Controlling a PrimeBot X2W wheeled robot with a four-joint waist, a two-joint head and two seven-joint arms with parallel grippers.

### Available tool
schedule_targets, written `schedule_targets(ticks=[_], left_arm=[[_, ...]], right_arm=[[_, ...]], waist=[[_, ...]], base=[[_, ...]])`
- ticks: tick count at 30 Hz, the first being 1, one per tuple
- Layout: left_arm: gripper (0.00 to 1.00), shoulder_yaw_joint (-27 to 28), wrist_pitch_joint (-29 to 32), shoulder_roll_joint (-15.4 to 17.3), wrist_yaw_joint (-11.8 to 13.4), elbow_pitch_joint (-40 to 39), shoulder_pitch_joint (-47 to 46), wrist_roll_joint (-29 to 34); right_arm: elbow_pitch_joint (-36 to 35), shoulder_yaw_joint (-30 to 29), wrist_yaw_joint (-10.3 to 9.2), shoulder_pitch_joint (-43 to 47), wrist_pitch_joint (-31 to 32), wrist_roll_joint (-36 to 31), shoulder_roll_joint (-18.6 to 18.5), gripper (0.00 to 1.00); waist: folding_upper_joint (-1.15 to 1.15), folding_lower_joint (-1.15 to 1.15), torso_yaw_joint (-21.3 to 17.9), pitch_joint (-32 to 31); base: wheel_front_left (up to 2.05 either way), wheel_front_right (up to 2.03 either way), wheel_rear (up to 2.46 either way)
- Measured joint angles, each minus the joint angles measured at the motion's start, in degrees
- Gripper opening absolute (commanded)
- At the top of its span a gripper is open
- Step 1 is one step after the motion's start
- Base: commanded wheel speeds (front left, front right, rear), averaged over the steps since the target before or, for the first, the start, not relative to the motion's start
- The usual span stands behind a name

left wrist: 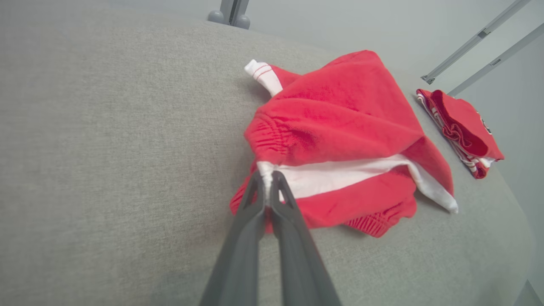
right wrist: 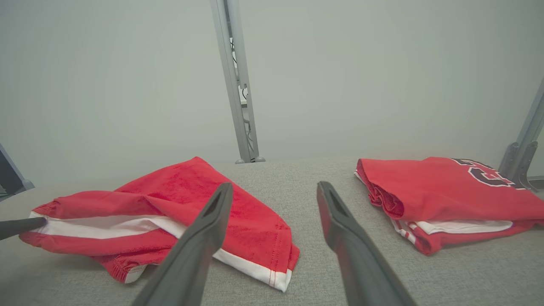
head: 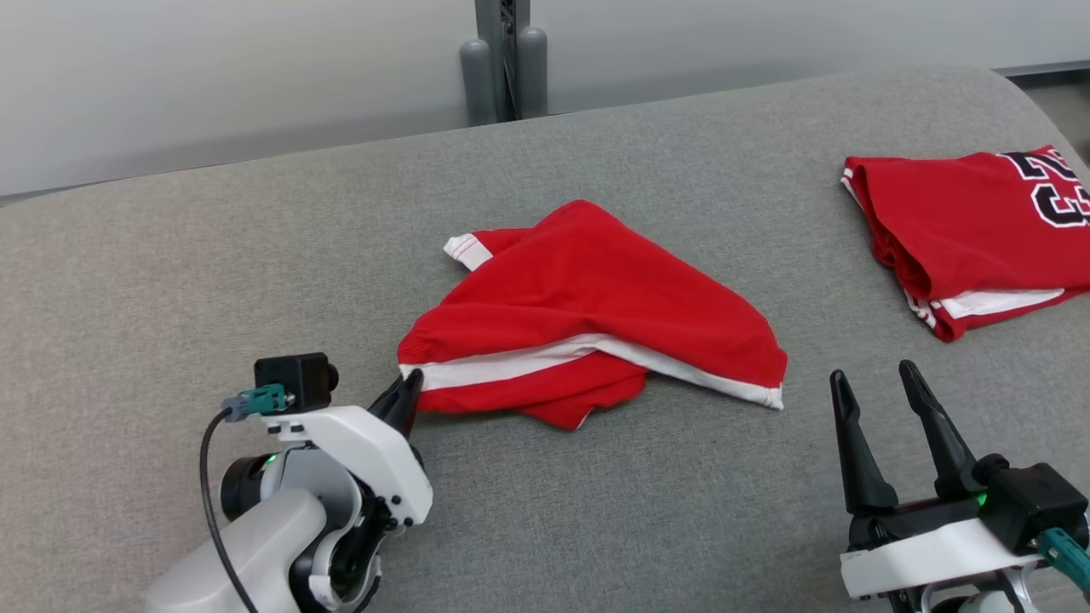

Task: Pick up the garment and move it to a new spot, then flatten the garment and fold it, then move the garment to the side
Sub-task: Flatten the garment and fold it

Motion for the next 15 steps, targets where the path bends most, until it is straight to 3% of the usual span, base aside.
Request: schedule_targets(ticks=[6, 7, 8, 10, 15], left_arm=[[0.00, -1.1, -0.5, 3.0, 0.6, -1.9, 1.6, 1.7], [0.18, -1.2, -0.5, 3.3, 0.7, -2.0, 1.9, 1.8], [0.49, -1.3, -0.5, 3.4, 1.0, -2.0, 2.3, 1.8], [1.00, -1.4, -1.3, 3.7, 1.5, -1.9, 2.6, 2.3], [1.00, -2.0, -3.1, 4.5, 3.6, -1.7, 4.0, 3.8]], right_arm=[[0.8, 0.6, 0.00, 0.6, 0.0, 0.0, -0.2, 1.00], [0.9, 0.6, 0.00, 0.6, 0.0, 0.0, -0.2, 1.00], [0.9, 0.7, 0.00, 0.6, 0.0, 0.0, -0.2, 1.00], [1.1, 0.9, 0.00, 0.7, 0.0, 0.1, -0.2, 1.00], [1.6, 1.6, 0.00, 1.8, 0.0, 0.4, -0.2, 1.00]], waist=[[0.00, 0.00, 0.9, -1.1], [0.00, 0.00, 1.0, -1.2], [0.00, 0.00, 1.1, -1.4], [0.00, 0.00, 1.3, -1.9], [0.00, 0.00, 1.9, -3.4]], base=[[0.00, 0.00, 0.00], [0.00, 0.00, 0.00], [0.00, 0.00, 0.00], [0.00, 0.00, 0.00], [0.00, 0.00, 0.00]])
